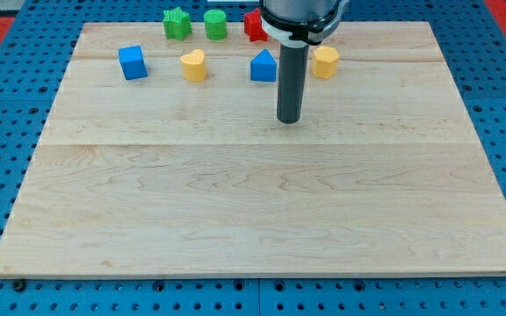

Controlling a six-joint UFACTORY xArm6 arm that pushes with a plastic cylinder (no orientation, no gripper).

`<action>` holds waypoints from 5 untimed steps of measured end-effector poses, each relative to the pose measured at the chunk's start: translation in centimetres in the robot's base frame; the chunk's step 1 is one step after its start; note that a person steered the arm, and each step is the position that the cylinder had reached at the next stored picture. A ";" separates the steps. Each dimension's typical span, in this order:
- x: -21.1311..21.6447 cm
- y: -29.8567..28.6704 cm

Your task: Move your arm slightly right and down

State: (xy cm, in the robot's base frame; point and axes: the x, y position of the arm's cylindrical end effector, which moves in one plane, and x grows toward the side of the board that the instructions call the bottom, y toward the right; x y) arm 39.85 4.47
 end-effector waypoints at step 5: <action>0.6 -1.6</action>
State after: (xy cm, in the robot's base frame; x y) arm 40.40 2.86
